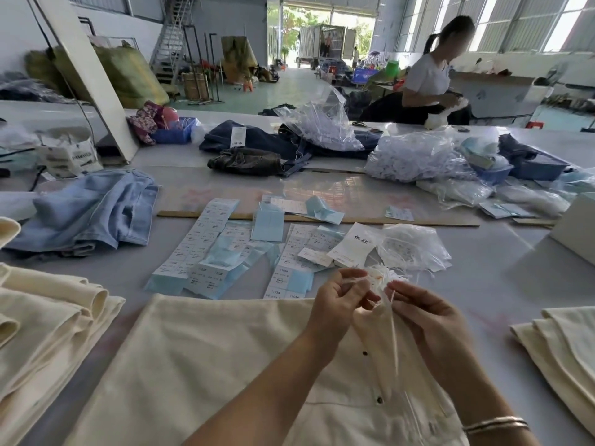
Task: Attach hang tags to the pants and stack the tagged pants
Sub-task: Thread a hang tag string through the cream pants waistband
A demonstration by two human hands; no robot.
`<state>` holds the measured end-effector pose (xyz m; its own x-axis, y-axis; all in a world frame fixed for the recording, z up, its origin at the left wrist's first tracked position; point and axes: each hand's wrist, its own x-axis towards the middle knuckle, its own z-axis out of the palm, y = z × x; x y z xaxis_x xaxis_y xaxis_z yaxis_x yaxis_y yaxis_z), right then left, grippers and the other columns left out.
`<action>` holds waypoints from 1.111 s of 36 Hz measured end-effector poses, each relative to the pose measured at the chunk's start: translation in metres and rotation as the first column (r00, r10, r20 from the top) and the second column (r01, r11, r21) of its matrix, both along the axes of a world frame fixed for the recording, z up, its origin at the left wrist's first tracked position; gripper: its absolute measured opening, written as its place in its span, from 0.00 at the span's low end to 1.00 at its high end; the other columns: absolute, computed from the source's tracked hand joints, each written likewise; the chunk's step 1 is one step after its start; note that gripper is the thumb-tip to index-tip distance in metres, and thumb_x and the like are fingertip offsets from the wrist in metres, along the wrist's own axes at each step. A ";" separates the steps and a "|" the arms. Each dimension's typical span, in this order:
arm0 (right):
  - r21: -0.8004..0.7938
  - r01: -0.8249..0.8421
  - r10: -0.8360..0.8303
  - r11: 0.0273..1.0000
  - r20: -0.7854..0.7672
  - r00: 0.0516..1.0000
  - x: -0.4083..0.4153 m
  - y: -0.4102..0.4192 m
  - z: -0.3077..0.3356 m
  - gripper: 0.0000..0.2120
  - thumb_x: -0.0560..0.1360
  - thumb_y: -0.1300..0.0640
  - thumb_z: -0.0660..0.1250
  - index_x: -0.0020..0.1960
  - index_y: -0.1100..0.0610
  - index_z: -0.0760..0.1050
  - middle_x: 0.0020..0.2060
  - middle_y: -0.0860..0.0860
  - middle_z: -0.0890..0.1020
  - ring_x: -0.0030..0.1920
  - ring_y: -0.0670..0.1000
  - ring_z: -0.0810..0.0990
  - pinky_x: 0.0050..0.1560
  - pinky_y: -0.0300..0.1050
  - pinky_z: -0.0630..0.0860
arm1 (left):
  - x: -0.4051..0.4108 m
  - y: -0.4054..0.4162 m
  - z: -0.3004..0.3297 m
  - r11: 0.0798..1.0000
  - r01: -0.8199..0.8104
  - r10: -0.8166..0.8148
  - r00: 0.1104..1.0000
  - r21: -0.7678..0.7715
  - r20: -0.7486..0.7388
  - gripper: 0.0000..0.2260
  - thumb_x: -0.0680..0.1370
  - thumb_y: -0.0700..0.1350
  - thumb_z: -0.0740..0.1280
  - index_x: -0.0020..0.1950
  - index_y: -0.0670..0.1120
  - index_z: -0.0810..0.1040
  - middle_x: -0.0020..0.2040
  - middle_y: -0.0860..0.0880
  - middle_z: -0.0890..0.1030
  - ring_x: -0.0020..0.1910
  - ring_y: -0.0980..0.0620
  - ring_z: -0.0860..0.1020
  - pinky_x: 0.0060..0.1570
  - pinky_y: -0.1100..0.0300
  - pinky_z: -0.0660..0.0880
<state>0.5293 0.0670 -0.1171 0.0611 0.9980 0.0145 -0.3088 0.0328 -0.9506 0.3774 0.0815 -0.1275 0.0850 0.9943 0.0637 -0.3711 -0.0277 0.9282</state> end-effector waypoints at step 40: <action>-0.143 -0.305 0.304 0.942 -0.026 0.952 -0.018 0.010 0.016 0.12 0.71 0.65 0.65 0.52 0.61 0.82 0.34 0.54 0.77 0.30 0.47 0.75 0.34 0.37 0.76 | -0.036 -0.016 0.000 0.981 0.165 -0.176 0.978 -0.097 -0.111 0.09 0.80 0.36 0.62 0.54 0.46 0.80 0.39 0.53 0.83 0.37 0.58 0.78 0.40 0.67 0.73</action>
<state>0.5116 0.0766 -0.1013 -0.2462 0.9605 -0.1296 -0.2858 -0.1998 -0.9372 0.3418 0.0659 -0.1280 0.2553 0.9659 -0.0431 -0.2508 0.1092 0.9618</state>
